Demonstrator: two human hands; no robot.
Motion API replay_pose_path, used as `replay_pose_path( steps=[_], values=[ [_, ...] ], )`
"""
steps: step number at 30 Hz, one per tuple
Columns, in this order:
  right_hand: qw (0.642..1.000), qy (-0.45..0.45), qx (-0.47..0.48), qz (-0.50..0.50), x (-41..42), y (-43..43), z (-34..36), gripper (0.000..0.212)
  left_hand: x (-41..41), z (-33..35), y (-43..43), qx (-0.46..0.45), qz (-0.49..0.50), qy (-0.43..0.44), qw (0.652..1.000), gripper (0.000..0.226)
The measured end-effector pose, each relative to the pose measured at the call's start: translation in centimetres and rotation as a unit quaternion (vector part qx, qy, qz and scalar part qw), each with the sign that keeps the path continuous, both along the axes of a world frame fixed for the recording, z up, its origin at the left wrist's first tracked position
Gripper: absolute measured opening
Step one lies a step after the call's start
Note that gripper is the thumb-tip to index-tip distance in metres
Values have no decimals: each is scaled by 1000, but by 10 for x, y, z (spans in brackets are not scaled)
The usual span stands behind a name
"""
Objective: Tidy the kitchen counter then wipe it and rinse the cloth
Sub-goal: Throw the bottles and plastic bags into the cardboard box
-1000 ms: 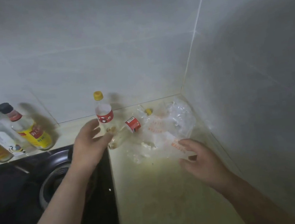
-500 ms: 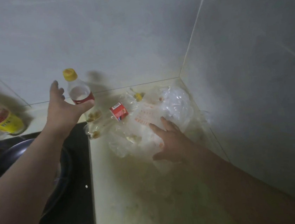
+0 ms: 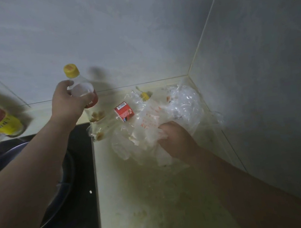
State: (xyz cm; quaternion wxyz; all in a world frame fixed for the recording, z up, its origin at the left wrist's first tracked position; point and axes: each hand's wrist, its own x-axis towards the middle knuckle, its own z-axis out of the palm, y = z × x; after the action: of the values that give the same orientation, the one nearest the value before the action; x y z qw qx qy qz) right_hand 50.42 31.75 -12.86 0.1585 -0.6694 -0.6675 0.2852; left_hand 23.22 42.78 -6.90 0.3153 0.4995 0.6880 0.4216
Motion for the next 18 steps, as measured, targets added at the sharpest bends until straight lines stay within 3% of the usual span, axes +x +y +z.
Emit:
replay_pose_path(
  steps=[7, 18],
  values=[
    [996, 65, 43, -50, -1, -11, 39, 21, -6, 16, -14, 27, -5, 12, 1000, 62],
    [986, 60, 107, -115, -13, -62, 117, 44, -28, 94, -119, 131, -20, -39, 990, 55]
  ],
)
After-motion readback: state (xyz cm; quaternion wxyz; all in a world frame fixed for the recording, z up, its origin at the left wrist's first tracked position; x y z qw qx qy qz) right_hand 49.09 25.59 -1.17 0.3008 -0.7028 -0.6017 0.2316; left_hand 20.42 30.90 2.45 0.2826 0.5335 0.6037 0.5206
